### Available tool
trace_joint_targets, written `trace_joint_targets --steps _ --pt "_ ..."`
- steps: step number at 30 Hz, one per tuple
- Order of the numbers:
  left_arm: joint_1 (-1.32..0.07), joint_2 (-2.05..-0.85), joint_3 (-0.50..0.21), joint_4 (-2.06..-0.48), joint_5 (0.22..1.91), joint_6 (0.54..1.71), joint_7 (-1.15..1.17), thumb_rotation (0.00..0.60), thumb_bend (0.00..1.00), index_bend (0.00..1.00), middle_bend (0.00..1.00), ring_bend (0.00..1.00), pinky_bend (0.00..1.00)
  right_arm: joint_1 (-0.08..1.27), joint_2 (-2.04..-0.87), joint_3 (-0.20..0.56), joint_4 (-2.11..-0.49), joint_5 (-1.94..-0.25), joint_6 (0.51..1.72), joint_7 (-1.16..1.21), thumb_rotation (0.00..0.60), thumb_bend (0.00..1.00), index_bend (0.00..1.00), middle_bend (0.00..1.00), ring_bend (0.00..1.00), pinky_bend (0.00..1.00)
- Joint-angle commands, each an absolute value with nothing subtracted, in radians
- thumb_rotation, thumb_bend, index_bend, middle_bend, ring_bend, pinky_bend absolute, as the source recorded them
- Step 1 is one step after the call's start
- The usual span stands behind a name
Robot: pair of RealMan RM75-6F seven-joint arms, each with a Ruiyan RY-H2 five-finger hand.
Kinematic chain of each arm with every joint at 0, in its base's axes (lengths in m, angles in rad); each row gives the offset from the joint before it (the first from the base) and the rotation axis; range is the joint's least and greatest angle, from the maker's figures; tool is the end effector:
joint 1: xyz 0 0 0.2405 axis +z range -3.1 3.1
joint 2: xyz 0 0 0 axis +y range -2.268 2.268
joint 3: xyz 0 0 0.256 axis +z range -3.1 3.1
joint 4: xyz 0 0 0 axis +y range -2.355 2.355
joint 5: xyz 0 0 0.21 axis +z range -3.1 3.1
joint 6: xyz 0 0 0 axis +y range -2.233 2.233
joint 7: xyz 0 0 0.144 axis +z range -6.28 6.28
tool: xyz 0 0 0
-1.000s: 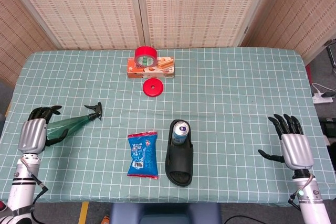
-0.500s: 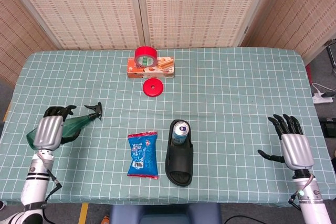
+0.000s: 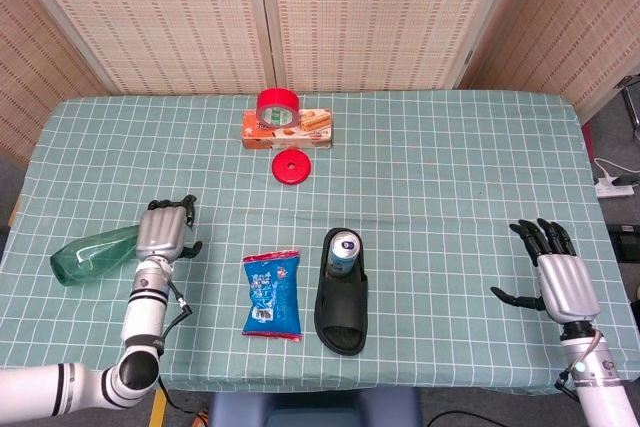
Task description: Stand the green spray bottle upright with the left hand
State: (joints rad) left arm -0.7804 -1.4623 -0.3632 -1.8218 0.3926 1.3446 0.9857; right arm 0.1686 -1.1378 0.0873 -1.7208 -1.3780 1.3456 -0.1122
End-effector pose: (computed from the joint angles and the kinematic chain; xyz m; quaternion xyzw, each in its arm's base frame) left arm -0.1428 0.3454 0.0462 -0.6307 -0.4438 -0.2262 0.5950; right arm -0.2893 -0.2100 0.1346 0.6007 -0.4266 0.3692 0.5664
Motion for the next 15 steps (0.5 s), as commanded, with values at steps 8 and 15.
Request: trace_joint_targets --steps 8,15 --pt "-0.869 -1.588 -0.431 -1.549 0.157 1.299 1.019 0.6 0.25 0.14 0.26 0.15 0.16 0.168 -1.142 0.09 -1.72 -1.374 1.35 -0.12 0.6 0.0 0.16 0.11 0.0 0.0" --pt "-0.88 -1.59 -0.396 -1.47 0.193 1.267 1.013 0.6 0.25 0.1 0.21 0.11 0.14 0.167 -1.151 0.092 -1.717 -1.372 1.357 -0.135 0.6 0.0 0.16 0.11 0.0 0.0"
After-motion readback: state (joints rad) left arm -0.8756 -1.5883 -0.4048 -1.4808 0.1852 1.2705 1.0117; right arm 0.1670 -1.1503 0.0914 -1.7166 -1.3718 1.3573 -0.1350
